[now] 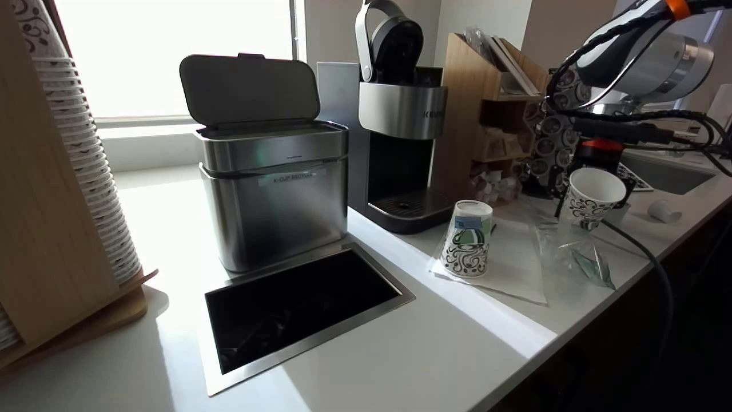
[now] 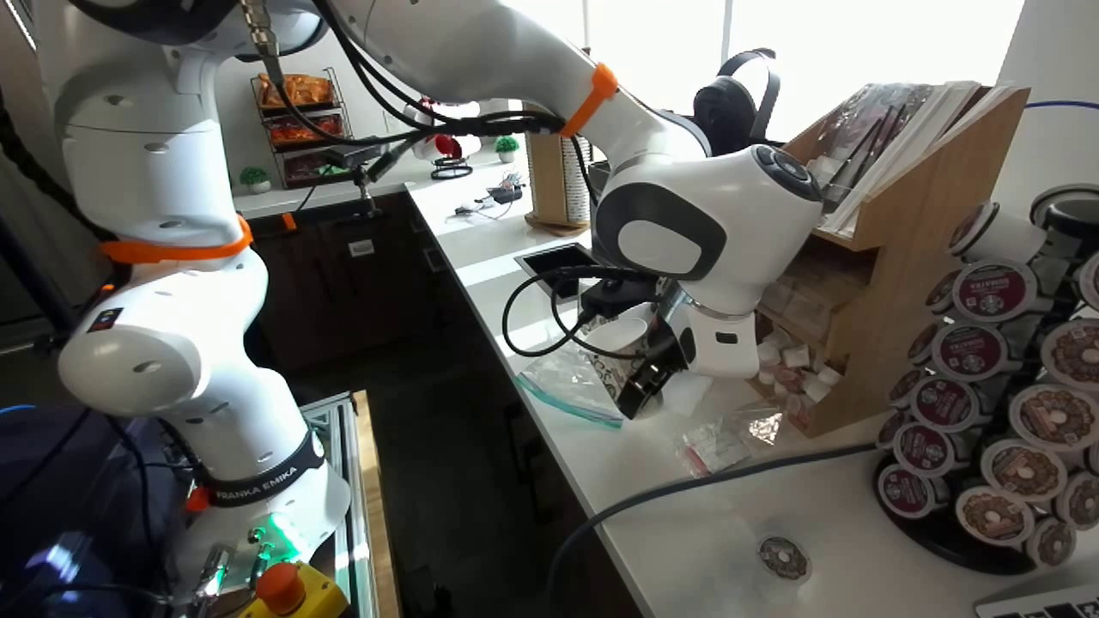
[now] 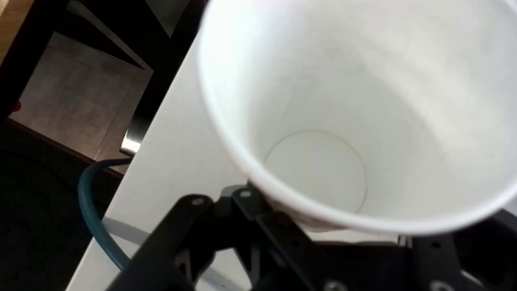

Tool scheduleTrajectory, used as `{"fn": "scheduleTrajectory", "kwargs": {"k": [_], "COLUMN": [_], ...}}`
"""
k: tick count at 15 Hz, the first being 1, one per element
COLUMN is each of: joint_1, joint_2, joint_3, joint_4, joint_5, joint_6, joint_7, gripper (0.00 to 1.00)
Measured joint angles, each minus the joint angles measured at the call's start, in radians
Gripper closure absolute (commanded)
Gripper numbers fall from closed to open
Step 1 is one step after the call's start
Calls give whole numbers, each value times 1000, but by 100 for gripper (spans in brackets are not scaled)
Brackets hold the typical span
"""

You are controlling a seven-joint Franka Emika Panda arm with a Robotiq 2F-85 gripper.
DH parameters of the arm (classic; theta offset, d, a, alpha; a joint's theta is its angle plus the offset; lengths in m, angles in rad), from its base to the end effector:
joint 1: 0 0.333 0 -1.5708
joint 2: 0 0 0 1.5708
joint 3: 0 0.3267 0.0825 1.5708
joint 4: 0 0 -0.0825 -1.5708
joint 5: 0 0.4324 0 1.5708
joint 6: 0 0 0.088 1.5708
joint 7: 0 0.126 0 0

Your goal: Stack the cups

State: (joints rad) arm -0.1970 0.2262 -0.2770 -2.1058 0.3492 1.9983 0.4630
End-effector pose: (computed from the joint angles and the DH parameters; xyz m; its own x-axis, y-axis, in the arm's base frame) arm 0.5183 -0.2370 0.2531 0.3927 -0.8377 -0.3795 -0.9094 -0.4152 -0.0247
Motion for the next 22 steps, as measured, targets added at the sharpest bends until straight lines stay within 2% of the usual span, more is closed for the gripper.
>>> {"fn": "scheduleTrajectory", "kwargs": {"k": [3,4,8,14,22], "joint_1": [1,0,3,74,139], "joint_2": [-13,-14,-13,-25,-137], "joint_3": [0,0,6,27,70], "joint_4": [-12,-14,-16,-66,-194], "joint_5": [-2,-2,-40,-261,-439], "joint_6": [3,3,38,290,530], "joint_7": [1,1,3,119,282], "gripper": [35,60,60,60,60]}}
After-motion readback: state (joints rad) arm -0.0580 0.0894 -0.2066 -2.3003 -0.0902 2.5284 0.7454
